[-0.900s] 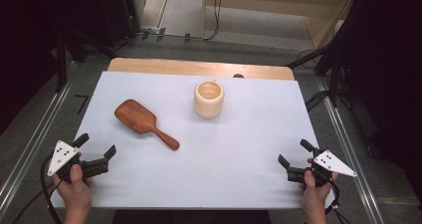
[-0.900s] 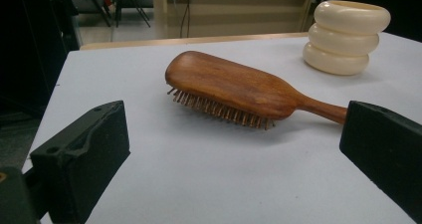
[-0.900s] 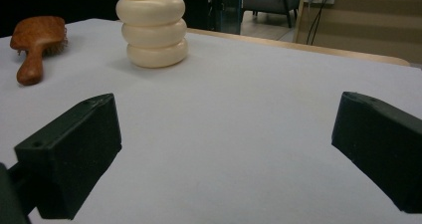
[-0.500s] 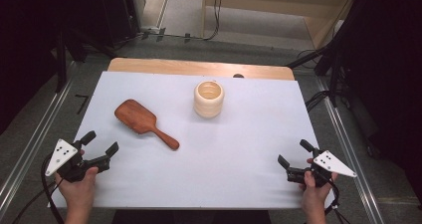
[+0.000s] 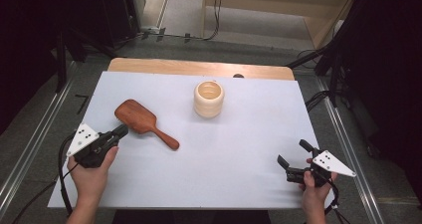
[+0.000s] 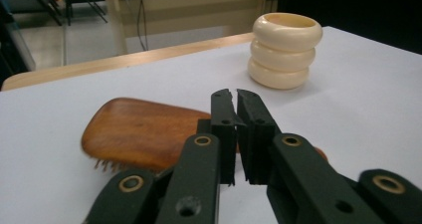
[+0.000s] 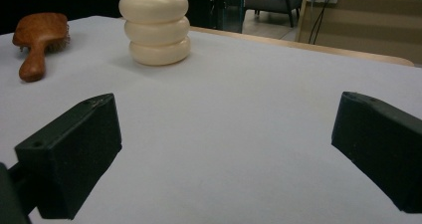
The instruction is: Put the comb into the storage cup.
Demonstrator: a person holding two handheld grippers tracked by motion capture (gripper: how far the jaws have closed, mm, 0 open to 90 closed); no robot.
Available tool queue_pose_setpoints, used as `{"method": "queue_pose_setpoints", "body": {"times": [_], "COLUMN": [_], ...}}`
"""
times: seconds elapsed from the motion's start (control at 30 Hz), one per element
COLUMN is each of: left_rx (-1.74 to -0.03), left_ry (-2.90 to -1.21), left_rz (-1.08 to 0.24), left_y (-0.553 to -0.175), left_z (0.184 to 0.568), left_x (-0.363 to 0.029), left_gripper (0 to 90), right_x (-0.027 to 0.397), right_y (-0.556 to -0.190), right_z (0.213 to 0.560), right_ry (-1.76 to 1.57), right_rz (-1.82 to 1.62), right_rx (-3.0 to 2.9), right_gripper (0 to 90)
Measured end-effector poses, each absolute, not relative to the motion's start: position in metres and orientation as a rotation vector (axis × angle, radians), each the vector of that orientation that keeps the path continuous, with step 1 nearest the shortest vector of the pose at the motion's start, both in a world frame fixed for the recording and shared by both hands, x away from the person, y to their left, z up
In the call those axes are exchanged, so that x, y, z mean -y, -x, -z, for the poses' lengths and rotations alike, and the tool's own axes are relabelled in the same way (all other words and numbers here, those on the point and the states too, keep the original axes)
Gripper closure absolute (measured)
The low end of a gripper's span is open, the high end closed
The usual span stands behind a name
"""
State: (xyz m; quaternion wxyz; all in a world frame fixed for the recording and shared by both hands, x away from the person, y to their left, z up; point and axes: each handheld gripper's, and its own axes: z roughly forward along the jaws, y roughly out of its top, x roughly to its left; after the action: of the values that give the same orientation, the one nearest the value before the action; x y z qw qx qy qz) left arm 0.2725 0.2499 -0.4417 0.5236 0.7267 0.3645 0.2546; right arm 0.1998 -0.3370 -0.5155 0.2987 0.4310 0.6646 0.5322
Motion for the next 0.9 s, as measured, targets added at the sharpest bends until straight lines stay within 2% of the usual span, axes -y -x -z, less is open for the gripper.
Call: {"method": "queue_pose_setpoints", "body": {"times": [0.47, 0.9], "left_rx": [-0.804, -0.819], "left_ry": [-1.876, -2.039], "left_rz": [-0.448, -0.336], "left_y": [-0.305, -0.325], "left_z": [0.451, 0.465], "left_x": [-0.193, -0.146], "left_gripper": [90.0, 90.0], "right_x": [0.336, 0.336], "right_y": [-0.2, -0.2], "right_z": [0.516, 0.516], "right_ry": [-1.152, -1.153], "right_rz": [-1.396, -1.388], "right_rx": [-1.761, -1.766], "right_gripper": [0.0, 0.0]}}
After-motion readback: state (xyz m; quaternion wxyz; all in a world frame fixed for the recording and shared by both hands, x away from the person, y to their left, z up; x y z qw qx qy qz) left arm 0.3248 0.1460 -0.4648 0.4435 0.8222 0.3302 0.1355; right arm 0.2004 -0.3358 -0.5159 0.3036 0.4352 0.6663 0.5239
